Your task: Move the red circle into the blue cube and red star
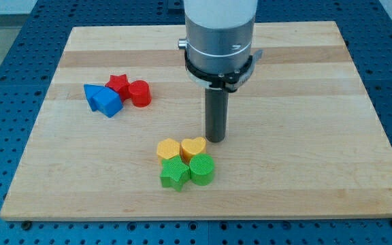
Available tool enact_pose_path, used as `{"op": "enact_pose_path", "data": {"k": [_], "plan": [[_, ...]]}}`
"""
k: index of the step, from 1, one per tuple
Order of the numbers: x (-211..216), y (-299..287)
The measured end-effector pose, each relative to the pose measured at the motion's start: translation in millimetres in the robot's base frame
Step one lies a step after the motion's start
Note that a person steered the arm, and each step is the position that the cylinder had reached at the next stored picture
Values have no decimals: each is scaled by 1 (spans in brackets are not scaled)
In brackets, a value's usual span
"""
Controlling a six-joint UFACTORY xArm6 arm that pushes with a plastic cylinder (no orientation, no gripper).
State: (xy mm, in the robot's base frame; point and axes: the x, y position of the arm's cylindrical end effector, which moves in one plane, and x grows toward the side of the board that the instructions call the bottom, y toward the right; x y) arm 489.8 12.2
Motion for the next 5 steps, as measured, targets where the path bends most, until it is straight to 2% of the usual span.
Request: {"op": "enact_pose_path", "data": {"k": [2,5], "plan": [[-14,-20],[-73,-17]]}}
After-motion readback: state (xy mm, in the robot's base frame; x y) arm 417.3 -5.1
